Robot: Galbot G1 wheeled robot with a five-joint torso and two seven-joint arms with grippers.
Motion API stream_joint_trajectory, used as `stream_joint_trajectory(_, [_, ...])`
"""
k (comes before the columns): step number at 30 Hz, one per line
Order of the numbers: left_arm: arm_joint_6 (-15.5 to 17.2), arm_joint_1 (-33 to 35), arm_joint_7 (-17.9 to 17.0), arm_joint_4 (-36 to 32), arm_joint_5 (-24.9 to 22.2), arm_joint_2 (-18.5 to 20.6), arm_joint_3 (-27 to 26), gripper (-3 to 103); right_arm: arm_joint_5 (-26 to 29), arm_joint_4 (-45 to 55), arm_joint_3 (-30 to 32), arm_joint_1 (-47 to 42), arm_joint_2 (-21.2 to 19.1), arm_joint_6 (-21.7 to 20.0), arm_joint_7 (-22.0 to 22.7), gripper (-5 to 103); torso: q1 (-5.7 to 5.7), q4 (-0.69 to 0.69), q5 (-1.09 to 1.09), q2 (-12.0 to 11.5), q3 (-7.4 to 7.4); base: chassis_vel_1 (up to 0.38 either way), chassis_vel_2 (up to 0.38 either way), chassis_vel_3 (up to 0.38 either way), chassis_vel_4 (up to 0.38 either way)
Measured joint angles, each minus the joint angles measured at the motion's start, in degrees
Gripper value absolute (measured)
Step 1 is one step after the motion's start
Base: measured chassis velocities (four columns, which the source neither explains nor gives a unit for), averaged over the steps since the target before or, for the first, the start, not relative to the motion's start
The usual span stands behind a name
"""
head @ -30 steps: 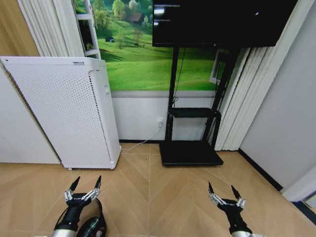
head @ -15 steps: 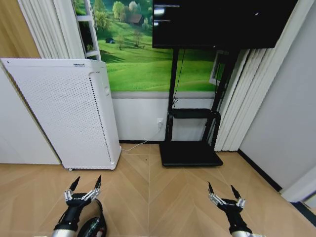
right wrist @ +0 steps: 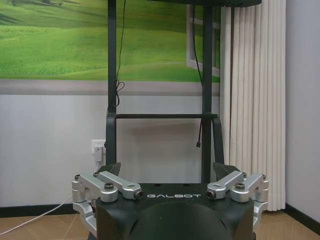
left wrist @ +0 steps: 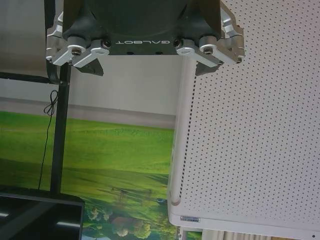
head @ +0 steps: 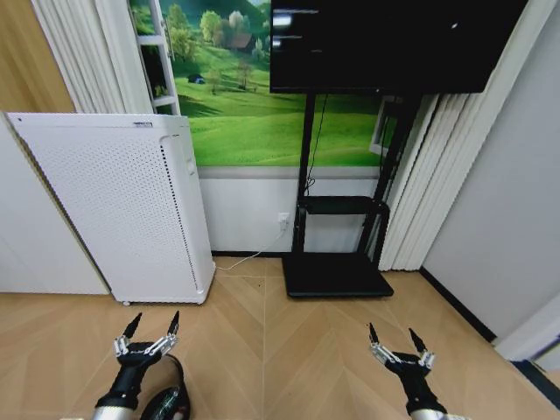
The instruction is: Pick up the trash bin and place the garbage on the floor into it.
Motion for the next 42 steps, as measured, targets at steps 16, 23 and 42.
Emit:
stream_joint_trajectory(16, [0.01, 0.00, -0.01, 0.00, 0.00, 0.00, 0.00, 100, 0.00, 0.00, 0.00, 0.00, 0.00, 0.05, 0.00, 100, 0.94, 0.00, 0.00, 3.83, 2.89, 0.000, 0.000, 0.000, 0.000])
stream_joint_trajectory(23, [0.00, 0.00, -0.01, -0.01, 0.00, 0.01, 0.00, 100, 0.00, 0.00, 0.00, 0.00, 0.00, 0.06, 0.00, 100, 1.35, 0.00, 0.00, 5.08, 3.74, 0.000, 0.000, 0.000, 0.000])
stream_joint_trajectory(42, [0.01, 0.00, -0.01, -0.01, 0.00, 0.00, 0.00, 100, 0.00, 0.00, 0.00, 0.00, 0.00, 0.06, 0.00, 100, 2.75, 0.00, 0.00, 9.77, 7.01, 0.000, 0.000, 0.000, 0.000])
